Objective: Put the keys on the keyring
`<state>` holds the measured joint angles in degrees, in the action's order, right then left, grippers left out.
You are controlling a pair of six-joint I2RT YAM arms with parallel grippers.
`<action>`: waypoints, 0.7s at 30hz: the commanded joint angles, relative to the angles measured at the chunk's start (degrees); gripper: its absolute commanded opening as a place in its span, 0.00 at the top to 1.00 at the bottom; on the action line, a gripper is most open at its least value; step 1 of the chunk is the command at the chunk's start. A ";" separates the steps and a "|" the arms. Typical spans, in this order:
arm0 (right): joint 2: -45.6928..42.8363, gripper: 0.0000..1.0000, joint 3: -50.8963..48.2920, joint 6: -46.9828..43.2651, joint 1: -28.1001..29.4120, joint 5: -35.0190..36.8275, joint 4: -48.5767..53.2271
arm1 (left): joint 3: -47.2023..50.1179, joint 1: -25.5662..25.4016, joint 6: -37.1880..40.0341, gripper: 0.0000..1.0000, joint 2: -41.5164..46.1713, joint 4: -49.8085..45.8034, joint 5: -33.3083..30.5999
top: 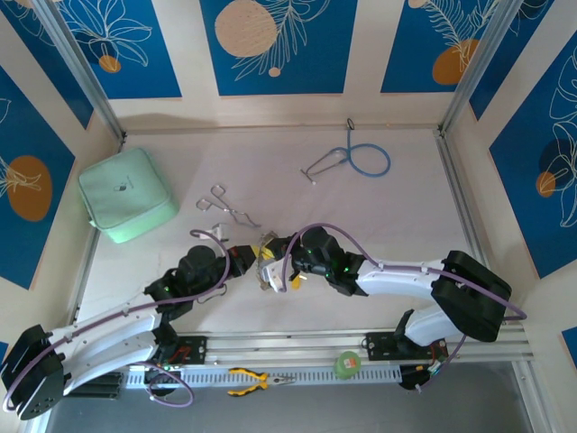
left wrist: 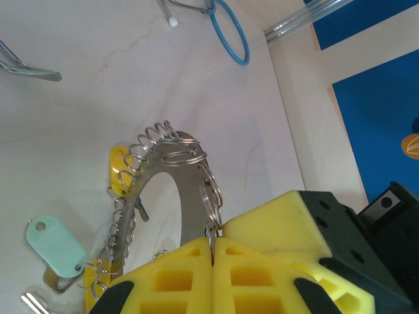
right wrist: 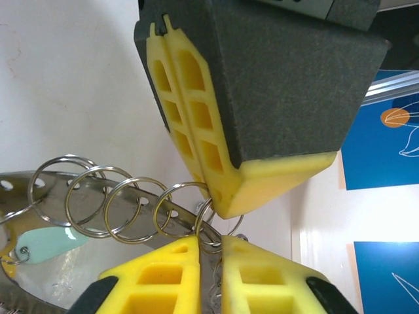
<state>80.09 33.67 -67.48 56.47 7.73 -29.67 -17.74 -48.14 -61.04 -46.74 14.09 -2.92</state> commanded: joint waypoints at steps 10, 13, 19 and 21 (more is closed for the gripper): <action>2.01 0.80 0.51 1.47 0.91 -0.18 -6.16 | -1.86 -0.09 -4.48 1.00 -2.81 4.41 3.44; 2.09 0.75 0.36 1.57 0.86 -0.41 -6.28 | -1.82 -0.11 -5.34 1.00 -2.92 4.67 3.53; 2.23 0.90 0.85 1.61 0.57 -0.84 -4.31 | -2.27 -0.12 -5.50 1.00 -2.74 5.44 3.88; 1.12 0.98 1.53 3.01 0.36 -1.43 -1.66 | -2.21 -0.12 -5.09 1.00 -2.91 5.95 3.99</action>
<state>81.93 33.65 -66.35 56.60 8.49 -30.85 -17.85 -47.83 -65.93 -49.39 16.19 -3.29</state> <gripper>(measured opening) 0.045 0.064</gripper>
